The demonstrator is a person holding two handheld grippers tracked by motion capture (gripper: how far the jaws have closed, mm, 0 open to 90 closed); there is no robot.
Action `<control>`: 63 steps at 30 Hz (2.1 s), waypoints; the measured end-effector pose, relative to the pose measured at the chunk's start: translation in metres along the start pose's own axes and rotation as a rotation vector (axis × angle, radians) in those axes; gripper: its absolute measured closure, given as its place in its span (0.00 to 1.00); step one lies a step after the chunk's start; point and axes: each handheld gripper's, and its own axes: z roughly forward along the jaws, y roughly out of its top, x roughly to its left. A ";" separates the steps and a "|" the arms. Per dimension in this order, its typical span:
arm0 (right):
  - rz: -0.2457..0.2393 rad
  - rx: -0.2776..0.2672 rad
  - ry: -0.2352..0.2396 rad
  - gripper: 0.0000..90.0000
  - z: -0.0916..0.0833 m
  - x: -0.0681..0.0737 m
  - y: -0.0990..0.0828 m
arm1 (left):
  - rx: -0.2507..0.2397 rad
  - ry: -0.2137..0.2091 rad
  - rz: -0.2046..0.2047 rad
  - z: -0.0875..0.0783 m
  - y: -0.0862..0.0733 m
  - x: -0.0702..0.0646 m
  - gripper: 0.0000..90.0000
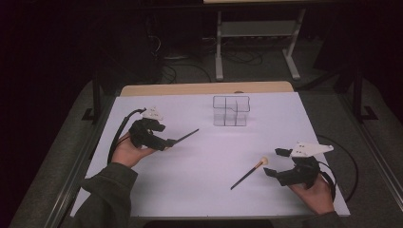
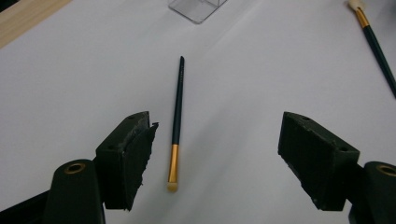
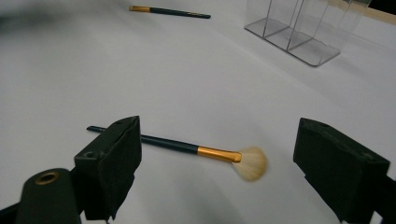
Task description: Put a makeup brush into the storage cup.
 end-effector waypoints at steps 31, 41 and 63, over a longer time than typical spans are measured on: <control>-0.006 0.003 0.010 0.16 0.001 -0.001 0.001 | 0.179 -0.018 0.025 0.056 0.019 0.020 0.42; -0.007 0.004 0.013 0.16 0.001 -0.001 0.001 | 0.220 -0.018 0.006 0.070 0.016 0.026 0.51; -0.014 0.010 0.014 0.16 0.001 -0.001 0.001 | 0.307 -0.026 -0.023 0.091 0.008 0.031 0.73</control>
